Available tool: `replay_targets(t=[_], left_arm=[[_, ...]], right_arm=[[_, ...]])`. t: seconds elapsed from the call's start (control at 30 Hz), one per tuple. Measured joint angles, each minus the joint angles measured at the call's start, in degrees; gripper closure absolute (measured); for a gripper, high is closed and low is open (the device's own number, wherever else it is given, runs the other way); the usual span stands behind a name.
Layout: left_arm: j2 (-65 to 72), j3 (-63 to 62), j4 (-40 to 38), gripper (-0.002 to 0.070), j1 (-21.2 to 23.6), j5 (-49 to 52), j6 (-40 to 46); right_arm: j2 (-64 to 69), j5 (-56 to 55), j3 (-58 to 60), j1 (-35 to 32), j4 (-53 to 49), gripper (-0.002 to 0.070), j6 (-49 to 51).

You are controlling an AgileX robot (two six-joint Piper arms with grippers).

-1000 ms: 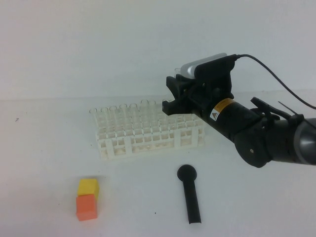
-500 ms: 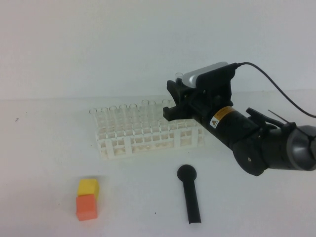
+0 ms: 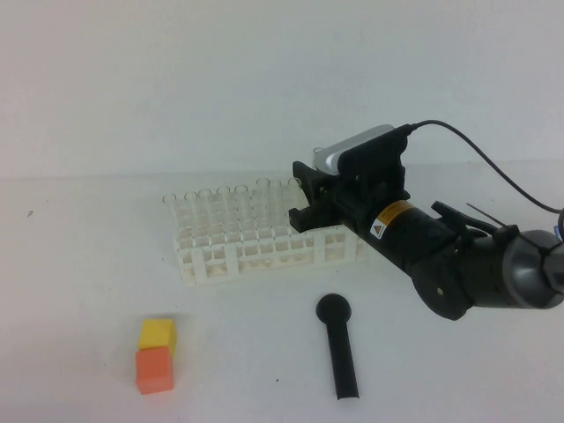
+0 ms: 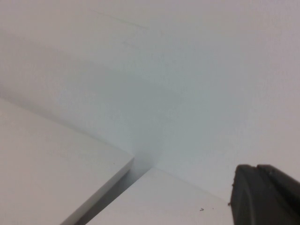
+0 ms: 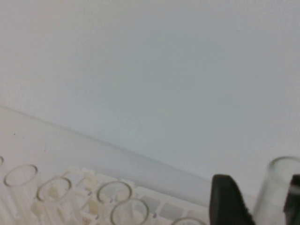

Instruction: Place the test tubes

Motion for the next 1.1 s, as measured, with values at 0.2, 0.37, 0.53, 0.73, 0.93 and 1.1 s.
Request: replay_targets(t=[0.2,0.37,0.53,0.73,0.93,1.1], left_arm=[[0.0,0.0,0.0,0.0676,0.0,0.0,0.0],[0.0,0.0,0.0,0.0676,0.0,0.0,0.0],[0.0,0.0,0.0,0.0676,0.0,0.0,1.77],[0.0,0.0,0.0,0.0676,0.0,-0.17,1.77],[0.0,0.0,0.0,0.0676,0.0,-0.17,1.86],[0.0,0.0,0.0,0.0676,0.0,-0.17,1.86]], right_arm=[[-0.97,0.0,0.0,0.0,0.0,0.0332,-1.02],[-4.0,-0.11,0.0,0.0,0.0,0.0329,-3.62],[-10.25,5.02,0.0,0.0,0.0,0.0466,-10.45],[-22.72,17.42,0.03,0.0,0.0,0.0659,-24.73],[-36.91,23.37,0.13,0.0,0.0,0.0675,-31.32],[-43.28,19.21,0.13,0.0,0.0,0.0676,-36.1]])
